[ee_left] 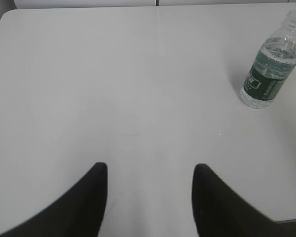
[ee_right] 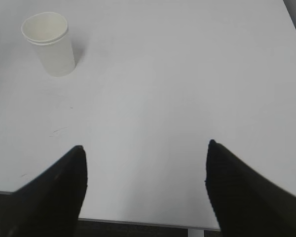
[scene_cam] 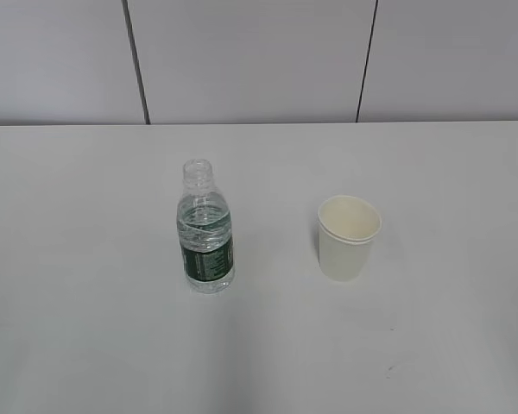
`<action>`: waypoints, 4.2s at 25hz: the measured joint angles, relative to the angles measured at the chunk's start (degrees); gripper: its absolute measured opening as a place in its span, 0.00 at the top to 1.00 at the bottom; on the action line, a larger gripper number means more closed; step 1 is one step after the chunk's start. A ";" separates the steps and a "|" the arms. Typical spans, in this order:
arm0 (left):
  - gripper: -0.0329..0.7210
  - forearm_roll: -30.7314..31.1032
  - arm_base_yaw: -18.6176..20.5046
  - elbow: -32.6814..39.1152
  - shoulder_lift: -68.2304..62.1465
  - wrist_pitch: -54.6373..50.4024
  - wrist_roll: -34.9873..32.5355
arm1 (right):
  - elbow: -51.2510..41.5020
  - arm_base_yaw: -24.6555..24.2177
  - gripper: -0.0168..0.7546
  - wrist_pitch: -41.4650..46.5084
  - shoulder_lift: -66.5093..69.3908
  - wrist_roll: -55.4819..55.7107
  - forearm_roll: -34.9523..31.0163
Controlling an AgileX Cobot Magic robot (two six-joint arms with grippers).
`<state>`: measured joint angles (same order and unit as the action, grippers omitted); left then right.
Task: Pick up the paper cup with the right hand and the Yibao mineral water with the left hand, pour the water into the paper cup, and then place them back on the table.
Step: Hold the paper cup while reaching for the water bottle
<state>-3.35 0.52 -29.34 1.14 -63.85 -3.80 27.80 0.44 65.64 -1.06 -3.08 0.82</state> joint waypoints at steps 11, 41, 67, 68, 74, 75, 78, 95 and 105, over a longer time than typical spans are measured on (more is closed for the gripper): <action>0.50 0.00 0.00 0.00 0.00 0.00 0.00 | 0.00 0.00 0.22 0.00 0.00 0.00 0.00; 0.53 0.00 0.00 0.00 0.00 0.00 0.00 | 0.00 0.00 0.22 0.00 0.00 0.00 0.00; 0.19 0.00 0.00 0.00 0.00 0.06 0.00 | 0.00 0.00 0.22 0.00 0.00 0.00 0.00; 0.19 0.00 0.00 -0.05 0.00 0.06 0.00 | 0.00 0.00 0.22 0.00 0.00 0.00 0.00; 0.19 0.00 0.00 -1.09 0.00 4.76 0.00 | 0.00 0.00 0.22 0.00 0.00 0.00 0.00; 0.19 0.00 0.00 -1.10 0.00 7.21 0.00 | 0.00 0.00 0.22 0.00 0.00 0.00 0.00; 0.19 0.00 0.00 -0.68 0.00 14.92 0.00 | 0.00 0.00 0.22 0.00 0.00 0.00 0.00; 0.19 -0.79 0.00 11.12 -1.34 40.09 0.00 | 0.66 0.00 0.22 -1.37 0.00 0.00 0.00; 0.19 -0.23 0.00 12.57 -13.74 46.64 0.00 | 0.88 0.00 0.22 -9.12 0.00 0.00 -0.82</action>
<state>-3.58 0.52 -16.77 -12.59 -17.21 -3.80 28.68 0.44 56.53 -1.06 -3.08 0.00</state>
